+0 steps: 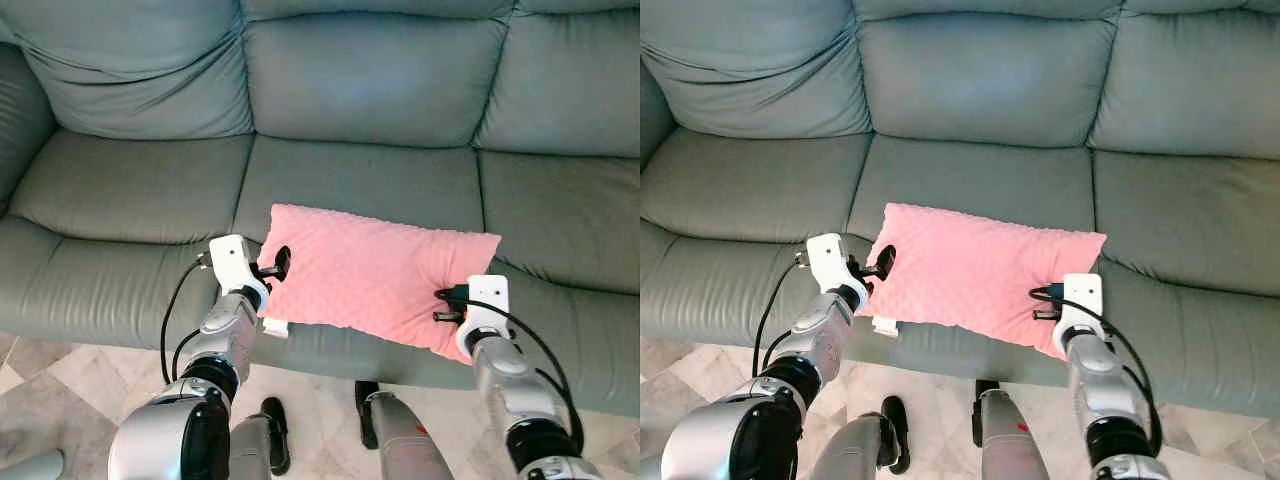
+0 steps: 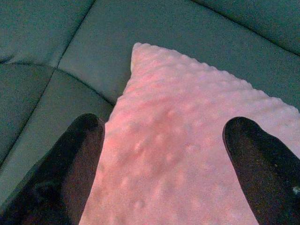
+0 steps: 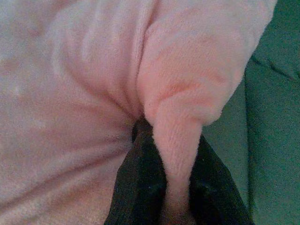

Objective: Move the pillow to the sofa

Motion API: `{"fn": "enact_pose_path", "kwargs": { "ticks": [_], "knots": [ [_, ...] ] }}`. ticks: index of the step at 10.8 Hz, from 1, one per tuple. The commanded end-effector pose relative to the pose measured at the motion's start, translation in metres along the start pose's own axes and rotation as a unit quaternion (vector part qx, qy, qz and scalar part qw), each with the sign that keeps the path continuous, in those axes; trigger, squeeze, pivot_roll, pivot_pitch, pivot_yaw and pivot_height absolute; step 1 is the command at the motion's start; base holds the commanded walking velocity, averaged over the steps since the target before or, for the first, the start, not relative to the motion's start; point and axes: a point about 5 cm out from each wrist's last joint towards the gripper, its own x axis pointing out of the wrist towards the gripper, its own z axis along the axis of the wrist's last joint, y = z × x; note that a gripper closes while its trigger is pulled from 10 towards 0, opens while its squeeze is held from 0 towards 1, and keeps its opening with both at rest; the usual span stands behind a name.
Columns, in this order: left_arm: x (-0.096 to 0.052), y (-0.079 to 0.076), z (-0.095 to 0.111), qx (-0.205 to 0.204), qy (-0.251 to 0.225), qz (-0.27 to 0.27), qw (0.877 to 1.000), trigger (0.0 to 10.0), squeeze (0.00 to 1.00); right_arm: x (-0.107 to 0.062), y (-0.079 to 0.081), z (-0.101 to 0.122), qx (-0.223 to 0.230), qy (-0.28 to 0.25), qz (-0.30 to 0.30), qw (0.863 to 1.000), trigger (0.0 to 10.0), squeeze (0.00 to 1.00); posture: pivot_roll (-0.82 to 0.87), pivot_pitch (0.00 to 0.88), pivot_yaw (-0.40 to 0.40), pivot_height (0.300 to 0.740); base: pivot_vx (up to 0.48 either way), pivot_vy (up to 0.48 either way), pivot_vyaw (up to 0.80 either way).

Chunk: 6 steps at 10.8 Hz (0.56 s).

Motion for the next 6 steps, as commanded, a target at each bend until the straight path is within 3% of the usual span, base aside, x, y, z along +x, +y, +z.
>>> {"fn": "enact_pose_path", "kwargs": {
  "ticks": [1, 2, 5, 6],
  "knots": [
    [-0.006, 0.009, -0.014, -0.002, 0.025, 0.011, 1.000, 10.0, 0.56, -0.003, -0.004, -0.017, -0.012, 0.049, 0.003, 0.999, 10.0, 1.00, -0.19, 0.363, 0.084, 0.740, 0.000, 0.000, 0.00],
    [-0.007, 0.007, -0.016, 0.003, 0.031, 0.003, 1.000, 10.0, 0.00, -0.003, -0.013, -0.015, -0.024, 0.062, -0.007, 0.998, 10.0, 1.00, -0.19, 0.360, 0.082, 0.740, 0.000, 0.000, 0.00],
    [-0.009, 0.011, -0.019, 0.008, 0.032, 0.001, 0.999, 10.0, 0.00, -0.002, -0.022, -0.001, -0.039, 0.026, -0.025, 0.999, 10.0, 1.00, -0.19, 0.339, 0.079, 0.740, 0.000, 0.000, 0.00],
    [-0.010, 0.012, -0.018, 0.010, 0.031, 0.000, 0.999, 10.0, 0.00, -0.003, -0.022, 0.012, -0.037, -0.015, -0.026, 0.999, 10.0, 1.00, -0.19, 0.324, 0.076, 0.740, 0.000, 0.000, 0.00]
  ]
}}
